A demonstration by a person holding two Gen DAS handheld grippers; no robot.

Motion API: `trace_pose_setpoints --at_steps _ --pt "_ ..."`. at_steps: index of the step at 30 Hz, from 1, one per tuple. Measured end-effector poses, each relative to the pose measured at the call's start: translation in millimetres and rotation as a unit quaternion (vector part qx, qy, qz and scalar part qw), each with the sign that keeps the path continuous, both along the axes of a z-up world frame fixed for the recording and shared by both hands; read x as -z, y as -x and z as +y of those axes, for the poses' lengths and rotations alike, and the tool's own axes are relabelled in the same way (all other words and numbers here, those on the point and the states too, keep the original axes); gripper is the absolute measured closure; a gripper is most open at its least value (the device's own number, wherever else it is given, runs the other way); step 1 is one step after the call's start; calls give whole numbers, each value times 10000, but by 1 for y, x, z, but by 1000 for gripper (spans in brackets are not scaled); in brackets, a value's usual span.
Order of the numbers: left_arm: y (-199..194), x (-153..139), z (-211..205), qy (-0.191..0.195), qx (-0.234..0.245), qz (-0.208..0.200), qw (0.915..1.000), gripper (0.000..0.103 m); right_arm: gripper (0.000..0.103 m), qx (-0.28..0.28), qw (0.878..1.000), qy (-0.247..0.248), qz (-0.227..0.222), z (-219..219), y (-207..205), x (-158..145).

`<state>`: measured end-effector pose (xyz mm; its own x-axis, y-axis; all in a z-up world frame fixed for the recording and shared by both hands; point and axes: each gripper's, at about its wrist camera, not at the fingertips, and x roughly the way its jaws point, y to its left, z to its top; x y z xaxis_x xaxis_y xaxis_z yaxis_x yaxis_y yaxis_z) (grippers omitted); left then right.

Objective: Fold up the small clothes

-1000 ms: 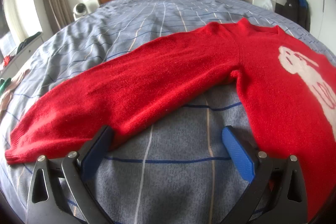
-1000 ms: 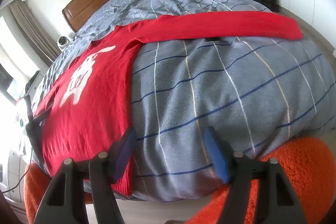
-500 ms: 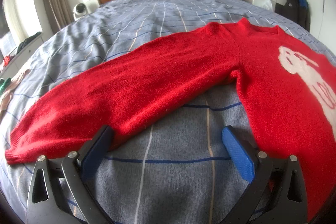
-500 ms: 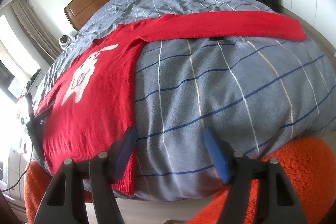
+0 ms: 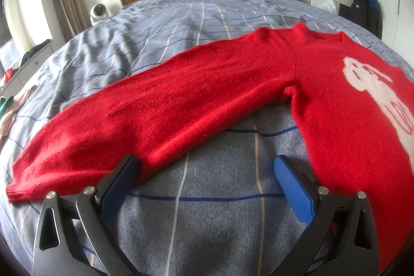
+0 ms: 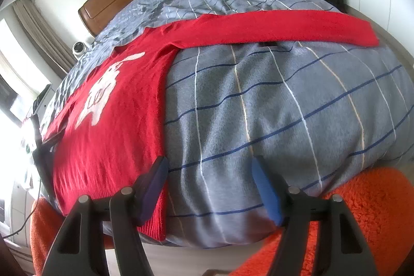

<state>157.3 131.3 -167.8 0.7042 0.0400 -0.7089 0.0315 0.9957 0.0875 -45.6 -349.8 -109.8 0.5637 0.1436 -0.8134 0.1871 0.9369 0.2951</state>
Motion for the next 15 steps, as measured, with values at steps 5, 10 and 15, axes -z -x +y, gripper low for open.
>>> trace_pose_setpoints --at_steps 5,10,15 --pt "0 0 0 -1 -1 0 10000 0 36 4 10000 3 25 0 0 2" --pt "0 0 0 0 -1 -1 10000 0 36 -12 10000 1 39 0 -1 3" --pt "-1 0 0 -1 -1 0 10000 0 36 -29 10000 15 49 1 -1 4"
